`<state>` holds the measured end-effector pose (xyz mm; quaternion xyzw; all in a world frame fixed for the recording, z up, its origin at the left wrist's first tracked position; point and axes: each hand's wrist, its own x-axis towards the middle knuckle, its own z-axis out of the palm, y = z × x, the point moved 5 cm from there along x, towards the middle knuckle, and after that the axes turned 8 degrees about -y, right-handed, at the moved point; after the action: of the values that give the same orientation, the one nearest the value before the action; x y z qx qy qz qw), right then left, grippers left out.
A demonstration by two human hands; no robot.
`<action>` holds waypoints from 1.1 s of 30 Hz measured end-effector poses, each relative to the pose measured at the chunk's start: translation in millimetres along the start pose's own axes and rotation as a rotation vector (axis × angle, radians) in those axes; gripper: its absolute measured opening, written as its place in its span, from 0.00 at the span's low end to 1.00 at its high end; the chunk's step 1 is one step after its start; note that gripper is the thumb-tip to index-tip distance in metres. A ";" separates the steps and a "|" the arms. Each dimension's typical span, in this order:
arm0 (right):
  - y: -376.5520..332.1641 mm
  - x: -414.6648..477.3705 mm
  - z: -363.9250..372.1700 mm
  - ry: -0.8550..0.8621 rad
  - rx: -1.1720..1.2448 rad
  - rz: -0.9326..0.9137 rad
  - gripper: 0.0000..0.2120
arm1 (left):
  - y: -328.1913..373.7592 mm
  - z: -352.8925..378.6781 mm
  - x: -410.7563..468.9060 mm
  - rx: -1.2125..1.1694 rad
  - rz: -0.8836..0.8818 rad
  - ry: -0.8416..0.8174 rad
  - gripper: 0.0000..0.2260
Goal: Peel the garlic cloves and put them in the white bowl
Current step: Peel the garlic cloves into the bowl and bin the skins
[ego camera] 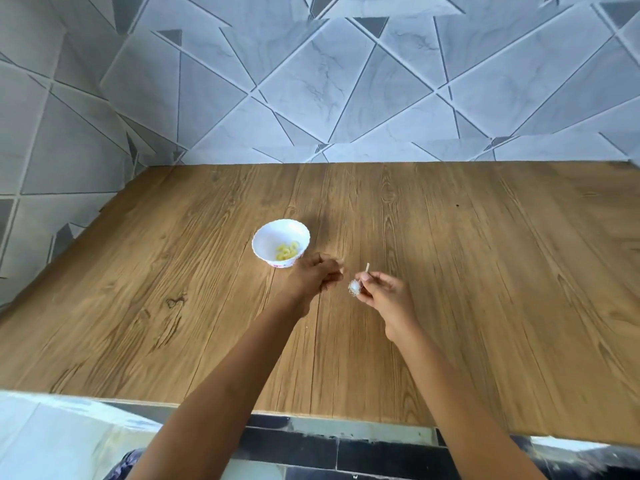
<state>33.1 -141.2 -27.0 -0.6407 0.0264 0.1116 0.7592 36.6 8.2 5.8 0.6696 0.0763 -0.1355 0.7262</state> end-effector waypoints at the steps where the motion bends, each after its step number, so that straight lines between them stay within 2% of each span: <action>1: 0.7 0.9 -0.9 -0.003 -0.056 -0.017 0.07 | 0.6 -4.3 -1.8 -0.009 0.018 0.031 0.03; 6: -1.6 16.1 -5.3 0.054 -0.570 -0.170 0.07 | -1.3 -21.1 -17.4 0.095 0.029 0.029 0.11; 9: -2.1 19.5 -4.6 0.101 -0.688 -0.223 0.06 | -5.9 -30.3 -27.3 0.233 0.057 0.006 0.07; 13: -11.9 -6.0 -7.7 0.272 -0.834 -0.392 0.07 | -9.8 -42.8 -41.1 0.325 0.069 0.010 0.04; 15: -11.1 -28.2 -0.3 0.243 -0.896 -0.538 0.09 | -9.7 -45.4 -48.6 0.397 0.068 0.019 0.05; 17: -0.5 -48.8 17.2 0.115 -0.984 -0.619 0.11 | -11.8 -47.1 -54.4 0.526 0.060 0.020 0.05; 19: 18.9 -60.5 33.9 -0.004 -1.099 -0.603 0.13 | -14.2 -49.0 -57.8 0.643 0.048 0.013 0.04; 21: 37.0 -63.8 44.7 -0.049 -1.208 -0.558 0.16 | -18.8 -51.7 -58.5 0.694 -0.001 -0.033 0.02; 24: 50.4 -65.0 49.5 -0.057 -1.319 -0.502 0.23 | -25.4 -55.8 -58.6 0.696 -0.105 -0.104 0.01; 29: 50.7 -66.2 50.0 -0.054 -1.328 -0.488 0.24 | -25.7 -56.2 -47.0 0.811 -0.203 -0.122 0.03; 33: 49.9 -66.0 51.0 -0.041 -1.355 -0.471 0.24 | -26.6 -49.5 -43.0 0.982 -0.181 -0.092 0.02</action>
<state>-46.5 -92.5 -54.1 -0.9577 -0.2018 -0.0514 0.1988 -8.8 59.7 -11.5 0.9165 0.0291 -0.2471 0.3132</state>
